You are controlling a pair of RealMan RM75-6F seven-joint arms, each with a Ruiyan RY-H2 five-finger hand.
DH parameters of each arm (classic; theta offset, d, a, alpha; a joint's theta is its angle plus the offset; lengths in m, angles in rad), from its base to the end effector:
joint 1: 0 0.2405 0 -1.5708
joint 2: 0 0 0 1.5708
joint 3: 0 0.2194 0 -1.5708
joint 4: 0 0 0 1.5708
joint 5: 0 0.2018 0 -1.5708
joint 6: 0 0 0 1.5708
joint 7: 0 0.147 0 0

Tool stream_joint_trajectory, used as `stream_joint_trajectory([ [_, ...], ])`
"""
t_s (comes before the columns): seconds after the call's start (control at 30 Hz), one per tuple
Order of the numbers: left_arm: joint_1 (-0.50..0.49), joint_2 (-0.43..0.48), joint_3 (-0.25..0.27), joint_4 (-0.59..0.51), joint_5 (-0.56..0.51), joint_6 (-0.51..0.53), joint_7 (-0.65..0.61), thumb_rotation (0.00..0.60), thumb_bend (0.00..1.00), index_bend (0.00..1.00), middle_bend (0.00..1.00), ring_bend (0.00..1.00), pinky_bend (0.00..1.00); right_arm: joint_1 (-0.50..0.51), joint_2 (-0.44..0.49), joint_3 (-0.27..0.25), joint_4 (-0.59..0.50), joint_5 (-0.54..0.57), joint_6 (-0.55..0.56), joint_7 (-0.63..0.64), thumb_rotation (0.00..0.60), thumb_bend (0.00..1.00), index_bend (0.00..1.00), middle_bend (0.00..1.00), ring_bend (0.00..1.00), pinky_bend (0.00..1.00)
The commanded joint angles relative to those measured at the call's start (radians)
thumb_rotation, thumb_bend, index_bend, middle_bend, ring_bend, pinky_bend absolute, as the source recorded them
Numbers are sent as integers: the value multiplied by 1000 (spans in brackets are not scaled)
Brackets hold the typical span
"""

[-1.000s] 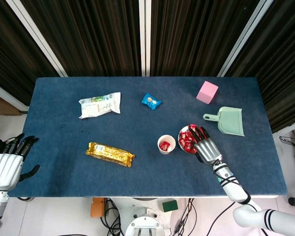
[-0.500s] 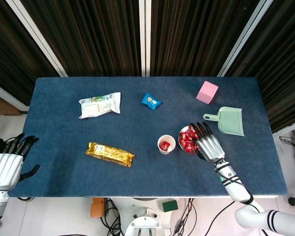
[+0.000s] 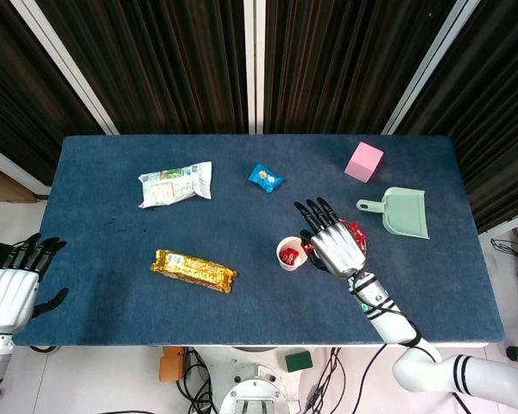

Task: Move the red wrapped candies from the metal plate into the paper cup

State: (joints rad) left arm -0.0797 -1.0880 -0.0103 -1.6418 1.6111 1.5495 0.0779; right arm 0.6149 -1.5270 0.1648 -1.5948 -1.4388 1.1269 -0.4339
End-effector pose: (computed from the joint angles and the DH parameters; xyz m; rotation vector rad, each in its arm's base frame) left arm -0.2575 0.1700 0.1535 -1.4841 -0.7802 -0.9177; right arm -0.0967 -0.2805 0.0107 1.9018 -0.6403 1.1007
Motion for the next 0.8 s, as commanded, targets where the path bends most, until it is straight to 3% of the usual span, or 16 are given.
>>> stream_joint_trajectory([
  [0.03, 1, 1, 2, 2, 4, 2, -4, 600, 184, 178, 155, 57, 199, 20, -31, -2, 27, 1, -23, 15, 600, 391, 652, 20, 0, 0],
  [0.1, 3, 2, 3, 4, 6, 5, -8, 600, 183, 178, 155, 57, 199, 25, -43, -5, 41, -5, -22, 20, 600, 370, 513, 13, 0, 0],
  [0.2, 3, 1, 4, 7, 11, 8, -10, 600, 183, 178, 155, 57, 199, 25, -46, -14, 49, -26, -11, 45, 600, 303, 124, 0, 0, 0],
  [0.27, 3, 1, 6, 8, 14, 8, -10, 600, 183, 178, 155, 57, 199, 22, -43, -20, 53, -42, 1, 68, 600, 251, 16, 0, 0, 0],
  [0.37, 4, 1, 7, 8, 17, 9, -9, 600, 183, 178, 155, 57, 199, 12, -34, -30, 61, -67, 26, 101, 600, 194, 0, 0, 0, 0],
  [0.5, 6, 0, 9, 6, 21, 13, -5, 600, 184, 178, 155, 57, 199, -27, -9, -50, 86, -75, 75, 116, 600, 202, 0, 0, 0, 0],
  [0.6, 5, -2, 10, 7, 23, 10, -1, 600, 184, 178, 155, 57, 199, -60, 22, -56, 103, -2, 59, 92, 600, 218, 17, 0, 0, 0],
  [0.8, -3, -4, 10, 4, 21, -6, 9, 600, 183, 178, 155, 57, 199, -84, 54, -68, 122, 154, -33, 25, 600, 219, 165, 0, 0, 0],
])
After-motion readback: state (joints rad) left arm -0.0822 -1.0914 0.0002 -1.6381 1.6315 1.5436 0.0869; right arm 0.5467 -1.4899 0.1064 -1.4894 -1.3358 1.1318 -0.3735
